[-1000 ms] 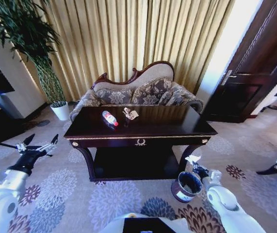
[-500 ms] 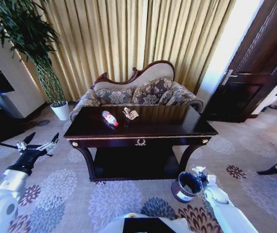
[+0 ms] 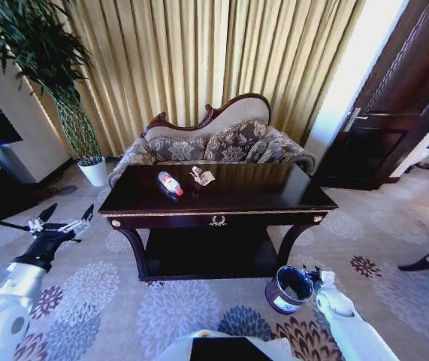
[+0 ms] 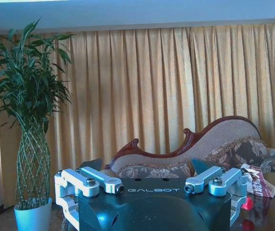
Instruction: Move to the front of the table and place the trash on the table into the trash bin.
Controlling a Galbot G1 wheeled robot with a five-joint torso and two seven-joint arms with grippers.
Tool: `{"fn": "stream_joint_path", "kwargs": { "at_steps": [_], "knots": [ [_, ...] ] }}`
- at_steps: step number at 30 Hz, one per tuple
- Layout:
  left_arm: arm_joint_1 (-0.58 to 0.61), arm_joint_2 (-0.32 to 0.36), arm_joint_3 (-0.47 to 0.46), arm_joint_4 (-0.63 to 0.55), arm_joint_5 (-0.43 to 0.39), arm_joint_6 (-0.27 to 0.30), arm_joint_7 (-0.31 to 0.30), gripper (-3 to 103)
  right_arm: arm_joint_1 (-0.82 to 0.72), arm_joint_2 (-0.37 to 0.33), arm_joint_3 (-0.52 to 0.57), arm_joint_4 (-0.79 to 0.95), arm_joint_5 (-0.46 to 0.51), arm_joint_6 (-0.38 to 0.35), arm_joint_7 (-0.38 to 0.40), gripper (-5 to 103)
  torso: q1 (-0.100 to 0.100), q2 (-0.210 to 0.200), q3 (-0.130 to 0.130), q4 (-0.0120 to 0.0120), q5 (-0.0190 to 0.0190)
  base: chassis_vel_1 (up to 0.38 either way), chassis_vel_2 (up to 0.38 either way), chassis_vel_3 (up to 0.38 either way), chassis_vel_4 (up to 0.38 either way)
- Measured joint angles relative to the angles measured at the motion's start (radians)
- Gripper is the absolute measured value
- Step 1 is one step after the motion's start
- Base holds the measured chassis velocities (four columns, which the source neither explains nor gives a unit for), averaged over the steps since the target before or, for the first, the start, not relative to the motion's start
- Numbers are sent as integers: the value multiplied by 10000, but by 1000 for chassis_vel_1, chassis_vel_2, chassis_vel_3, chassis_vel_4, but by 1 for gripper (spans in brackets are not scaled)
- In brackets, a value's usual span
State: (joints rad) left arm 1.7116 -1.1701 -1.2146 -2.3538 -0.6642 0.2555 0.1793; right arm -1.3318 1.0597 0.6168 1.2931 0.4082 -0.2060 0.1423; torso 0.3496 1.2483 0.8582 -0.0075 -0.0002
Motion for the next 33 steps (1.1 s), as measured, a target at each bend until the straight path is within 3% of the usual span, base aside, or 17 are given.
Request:
{"fn": "stream_joint_path", "kwargs": {
  "at_steps": [9, 15, 19, 22, 31, 33],
  "knots": [
    [41, -3, -32, -15, -33, 1, 4, 100, -30, 28, 52, 17, 44, 6, 5, 98, 0, 0, 0, 0, 0, 0, 0, 0, 0],
    [49, -27, -32, -28, -53, 1, 4, 100, -109, 30, 136, 85, 105, 8, 8, 100, 0, -1, 0, -1, 1, 0, 0, 0, 0],
    [57, -40, -29, -36, -136, 2, 4, 100, -329, 30, 313, 668, 669, 11, 12, 100, 1, 0, 1, -1, 2, 0, 0, 0, 0],
    [58, -36, -67, -36, -244, 6, -1, 100, -942, -60, 629, 2483, 2015, 121, -87, 100, 0, 0, 0, 2, -1, 0, 0, 0, 0],
    [47, -41, -109, 21, -382, 6, -17, 100, -2216, -81, 1344, 5319, 2594, 668, -604, 100, 0, 0, -1, -4, 1, 0, 0, 0, 0],
    [20, -69, -108, 76, -466, 5, -39, 100, -2767, -3, 1557, 7258, 2807, 814, -704, 100, 0, 0, -1, -1, -1, 0, 0, 0, 0]
  ]
}}
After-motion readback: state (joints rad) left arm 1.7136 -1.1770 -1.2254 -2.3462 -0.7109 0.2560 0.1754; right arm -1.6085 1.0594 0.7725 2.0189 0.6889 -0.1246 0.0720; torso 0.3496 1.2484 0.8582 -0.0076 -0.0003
